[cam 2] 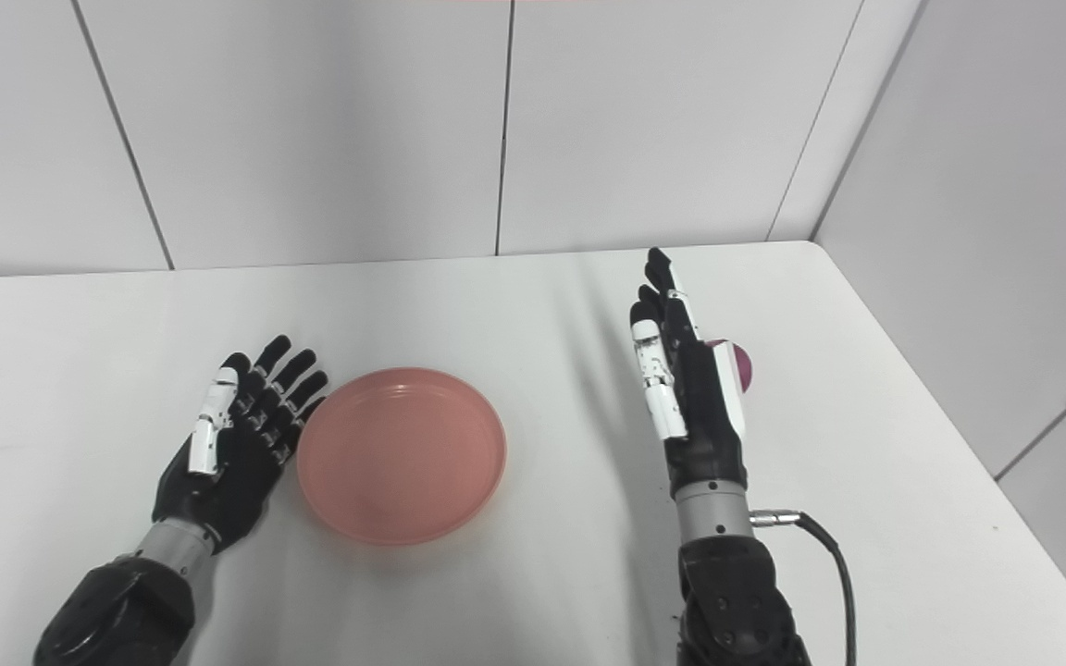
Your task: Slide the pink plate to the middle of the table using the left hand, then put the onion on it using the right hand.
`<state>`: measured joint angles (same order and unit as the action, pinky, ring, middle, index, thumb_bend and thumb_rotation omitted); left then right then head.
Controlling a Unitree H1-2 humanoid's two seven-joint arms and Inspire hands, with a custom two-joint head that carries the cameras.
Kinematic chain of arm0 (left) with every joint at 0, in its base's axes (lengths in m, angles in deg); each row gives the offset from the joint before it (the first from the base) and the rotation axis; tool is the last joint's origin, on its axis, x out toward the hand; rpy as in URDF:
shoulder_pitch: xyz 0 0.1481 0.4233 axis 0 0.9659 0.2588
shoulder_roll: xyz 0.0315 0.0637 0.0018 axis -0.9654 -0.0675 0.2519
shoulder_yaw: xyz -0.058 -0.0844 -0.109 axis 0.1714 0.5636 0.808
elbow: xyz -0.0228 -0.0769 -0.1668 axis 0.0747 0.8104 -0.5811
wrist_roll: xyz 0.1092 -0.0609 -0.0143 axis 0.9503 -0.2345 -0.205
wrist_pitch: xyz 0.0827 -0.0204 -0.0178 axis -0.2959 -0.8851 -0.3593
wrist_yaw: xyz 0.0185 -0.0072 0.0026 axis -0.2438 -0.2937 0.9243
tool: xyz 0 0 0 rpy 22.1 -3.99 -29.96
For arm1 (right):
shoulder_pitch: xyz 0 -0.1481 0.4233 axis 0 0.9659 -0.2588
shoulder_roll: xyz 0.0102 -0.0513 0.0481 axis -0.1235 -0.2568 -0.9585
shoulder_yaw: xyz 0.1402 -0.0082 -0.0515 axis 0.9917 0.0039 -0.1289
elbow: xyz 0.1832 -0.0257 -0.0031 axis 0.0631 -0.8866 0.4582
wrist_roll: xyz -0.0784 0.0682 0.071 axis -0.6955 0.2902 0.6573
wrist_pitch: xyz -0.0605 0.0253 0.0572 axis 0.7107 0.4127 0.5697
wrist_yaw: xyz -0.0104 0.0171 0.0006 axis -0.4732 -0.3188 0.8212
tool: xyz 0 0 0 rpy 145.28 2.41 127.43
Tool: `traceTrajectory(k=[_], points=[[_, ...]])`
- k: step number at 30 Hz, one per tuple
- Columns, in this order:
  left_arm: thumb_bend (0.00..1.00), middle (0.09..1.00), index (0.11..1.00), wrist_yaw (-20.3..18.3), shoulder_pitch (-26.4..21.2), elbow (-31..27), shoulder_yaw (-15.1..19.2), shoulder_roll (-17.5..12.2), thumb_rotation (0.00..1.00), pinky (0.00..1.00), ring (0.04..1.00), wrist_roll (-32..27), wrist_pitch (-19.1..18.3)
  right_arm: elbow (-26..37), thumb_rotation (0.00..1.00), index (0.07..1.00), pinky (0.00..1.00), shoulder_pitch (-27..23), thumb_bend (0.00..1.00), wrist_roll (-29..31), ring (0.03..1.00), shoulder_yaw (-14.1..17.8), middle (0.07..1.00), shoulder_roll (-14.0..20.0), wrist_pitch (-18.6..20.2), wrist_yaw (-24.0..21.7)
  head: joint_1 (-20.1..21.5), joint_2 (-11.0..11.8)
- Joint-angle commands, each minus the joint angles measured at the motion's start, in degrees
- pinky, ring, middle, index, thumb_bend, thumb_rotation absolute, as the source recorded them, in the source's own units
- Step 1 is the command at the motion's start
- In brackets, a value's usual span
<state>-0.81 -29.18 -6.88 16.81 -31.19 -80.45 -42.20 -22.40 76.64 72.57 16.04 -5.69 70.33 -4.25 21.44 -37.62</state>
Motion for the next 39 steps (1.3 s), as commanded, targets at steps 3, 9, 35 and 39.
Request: traceTrajectory(k=[3, 9, 35, 39], points=[[0.41, 0.96, 0.961, 0.3, 0.9, -0.4, -0.2, -0.2, 1.0, 0.95, 0.952, 0.0, -2.4, 2.1, 0.84, 0.934, 0.84, -2.9, 0.55, -11.3, 0.903, -0.5, 0.922, 4.6, 2.7, 0.2, 0.8, 0.1], [0.41, 0.958, 0.961, 0.0, 0.9, 0.0, -0.3, -0.2, 1.0, 0.94, 0.948, 0.0, -2.1, 0.9, 0.64, 0.941, 0.82, -4.1, 0.67, -16.3, 0.892, 1.0, 0.922, 7.9, 4.6, -0.4, 2.0, 0.5], [0.41, 0.988, 0.993, -3.9, 0.1, 4.9, 1.6, -1.3, 1.0, 0.99, 0.976, -1.5, 0.5, -10.4, 0.42, 0.985, 0.75, -6.7, 1.0, -27.5, 0.906, 3.5, 0.966, 17.1, 6.6, -3.3, 6.7, 3.5], [0.41, 0.991, 0.998, -4.9, 0.1, 5.8, 2.0, -1.6, 1.0, 0.99, 0.979, -2.0, 0.9, -12.1, 0.48, 0.99, 0.73, -6.8, 1.0, -28.7, 0.903, 2.8, 0.967, 18.1, 7.2, -5.1, 7.2, 3.6]])
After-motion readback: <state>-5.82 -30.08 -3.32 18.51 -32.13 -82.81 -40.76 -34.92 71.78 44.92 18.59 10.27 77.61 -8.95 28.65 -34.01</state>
